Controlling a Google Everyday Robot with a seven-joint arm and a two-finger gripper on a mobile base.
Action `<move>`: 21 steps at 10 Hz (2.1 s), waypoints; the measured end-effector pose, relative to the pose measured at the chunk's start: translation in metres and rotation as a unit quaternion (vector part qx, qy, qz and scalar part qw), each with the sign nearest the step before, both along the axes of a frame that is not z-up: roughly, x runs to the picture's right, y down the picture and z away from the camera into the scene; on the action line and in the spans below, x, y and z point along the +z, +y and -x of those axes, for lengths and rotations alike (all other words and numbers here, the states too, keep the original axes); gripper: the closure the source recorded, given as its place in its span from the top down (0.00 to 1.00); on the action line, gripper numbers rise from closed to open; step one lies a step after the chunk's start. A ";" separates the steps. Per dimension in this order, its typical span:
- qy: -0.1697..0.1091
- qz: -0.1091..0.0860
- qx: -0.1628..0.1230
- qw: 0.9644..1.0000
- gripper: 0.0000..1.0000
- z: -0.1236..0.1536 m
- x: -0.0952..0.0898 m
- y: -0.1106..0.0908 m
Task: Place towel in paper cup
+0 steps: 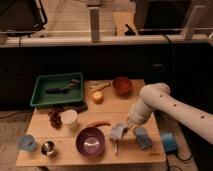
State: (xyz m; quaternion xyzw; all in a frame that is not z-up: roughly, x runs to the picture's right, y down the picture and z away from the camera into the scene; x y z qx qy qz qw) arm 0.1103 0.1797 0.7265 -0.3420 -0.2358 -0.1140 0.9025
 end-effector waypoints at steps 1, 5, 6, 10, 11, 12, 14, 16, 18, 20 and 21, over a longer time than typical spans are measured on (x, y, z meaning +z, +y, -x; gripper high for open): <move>-0.021 -0.002 -0.004 1.000 0.00 0.020 -0.001 -0.010; -0.090 -0.024 -0.054 0.994 0.00 0.113 0.001 -0.024; -0.104 -0.029 -0.069 0.992 0.00 0.133 0.000 -0.025; -0.160 -0.056 -0.135 0.976 0.00 0.222 0.001 -0.037; -0.164 -0.063 -0.142 0.974 0.00 0.234 0.007 -0.048; -0.160 -0.070 -0.143 0.974 0.00 0.238 0.012 -0.059; -0.149 -0.083 -0.128 0.977 0.00 0.235 0.020 -0.089; -0.142 -0.088 -0.111 0.980 0.00 0.217 0.026 -0.118; -0.140 -0.089 -0.107 0.980 0.00 0.214 0.025 -0.128; -0.144 -0.084 -0.109 0.980 0.00 0.220 0.018 -0.128; -0.150 -0.079 -0.113 0.979 0.00 0.227 0.012 -0.125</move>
